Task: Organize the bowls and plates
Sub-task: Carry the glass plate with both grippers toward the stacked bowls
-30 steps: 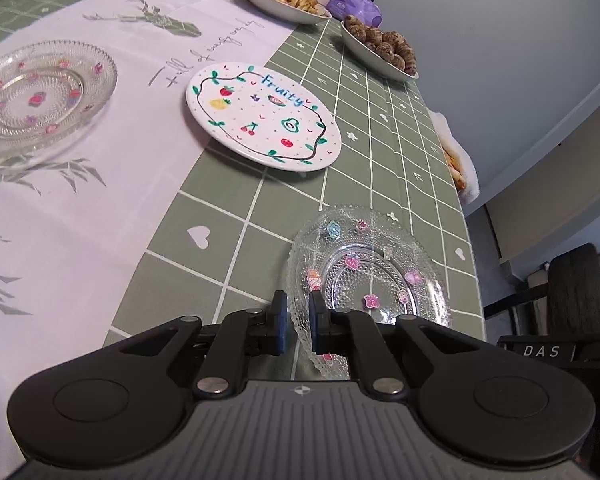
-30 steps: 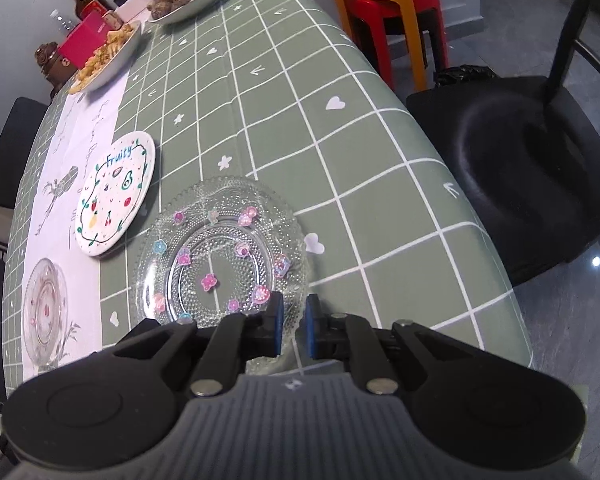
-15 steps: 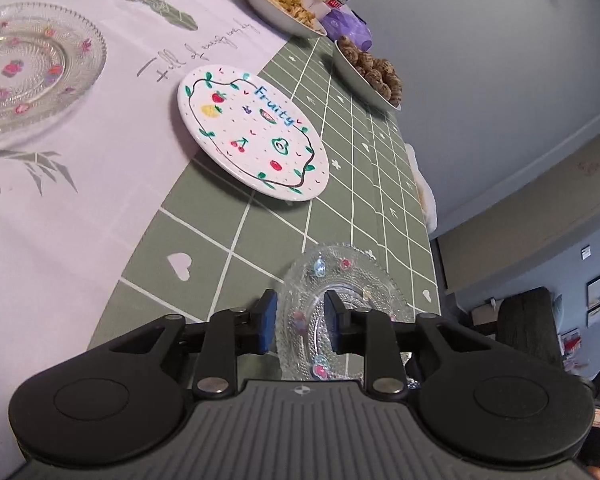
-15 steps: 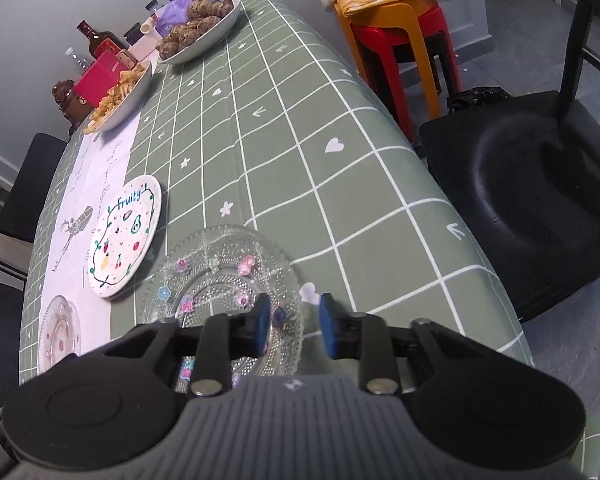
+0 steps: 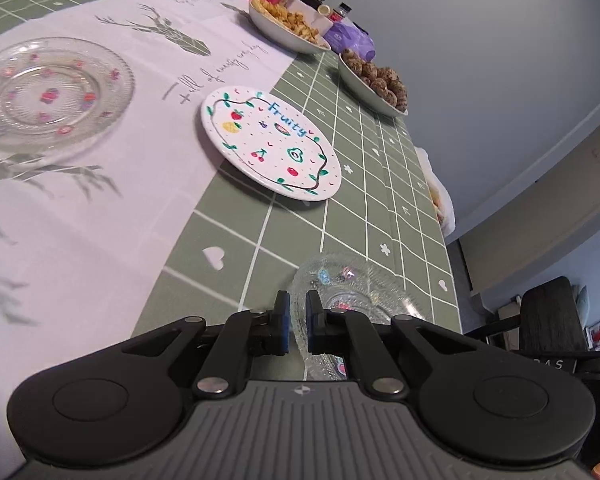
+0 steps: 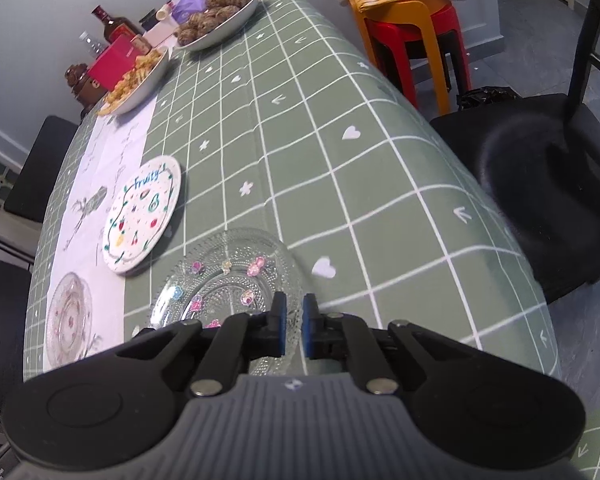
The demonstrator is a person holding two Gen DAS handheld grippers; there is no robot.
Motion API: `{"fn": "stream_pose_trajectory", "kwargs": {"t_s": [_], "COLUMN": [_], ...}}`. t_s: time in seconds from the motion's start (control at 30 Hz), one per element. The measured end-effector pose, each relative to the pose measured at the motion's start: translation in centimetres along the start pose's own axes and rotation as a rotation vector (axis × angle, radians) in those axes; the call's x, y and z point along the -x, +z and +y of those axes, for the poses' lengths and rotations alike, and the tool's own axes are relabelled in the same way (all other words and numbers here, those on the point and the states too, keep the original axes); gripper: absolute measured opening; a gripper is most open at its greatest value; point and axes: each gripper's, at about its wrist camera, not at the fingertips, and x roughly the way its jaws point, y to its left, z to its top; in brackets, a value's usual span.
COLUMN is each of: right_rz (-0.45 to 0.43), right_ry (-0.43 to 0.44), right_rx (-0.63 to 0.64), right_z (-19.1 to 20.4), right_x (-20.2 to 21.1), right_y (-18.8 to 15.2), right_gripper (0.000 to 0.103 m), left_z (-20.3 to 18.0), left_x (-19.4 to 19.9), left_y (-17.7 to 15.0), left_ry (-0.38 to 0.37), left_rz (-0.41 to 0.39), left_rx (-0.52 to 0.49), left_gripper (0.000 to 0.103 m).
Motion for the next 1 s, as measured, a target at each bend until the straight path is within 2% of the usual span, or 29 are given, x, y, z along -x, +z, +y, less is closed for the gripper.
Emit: {"fn": "stream_pose_trajectory", "kwargs": {"t_s": [0.2, 0.4, 0.67, 1.0], "right_rz": [0.06, 0.096, 0.084, 0.131], "right_ry": [0.031, 0.049, 0.08, 0.065], "right_rx": [-0.013, 0.046, 0.044, 0.034], "right_z": [-0.1, 1.1, 0.5, -0.5], "right_x": [1.9, 3.8, 6.9, 6.7], "right_y": [-1.7, -4.3, -8.0, -10.9], "right_gripper": [0.005, 0.006, 0.006, 0.007], "left_z": [0.6, 1.1, 1.2, 1.6], "left_x": [3.3, 6.4, 9.3, 10.6], "left_y": [-0.8, -1.5, -3.2, -5.1], "left_ry": [-0.002, 0.014, 0.0, 0.016], "left_rz": [0.015, 0.003, -0.012, -0.006], "left_rx": [0.012, 0.01, -0.009, -0.04], "left_gripper": [0.007, 0.007, 0.007, 0.007]}}
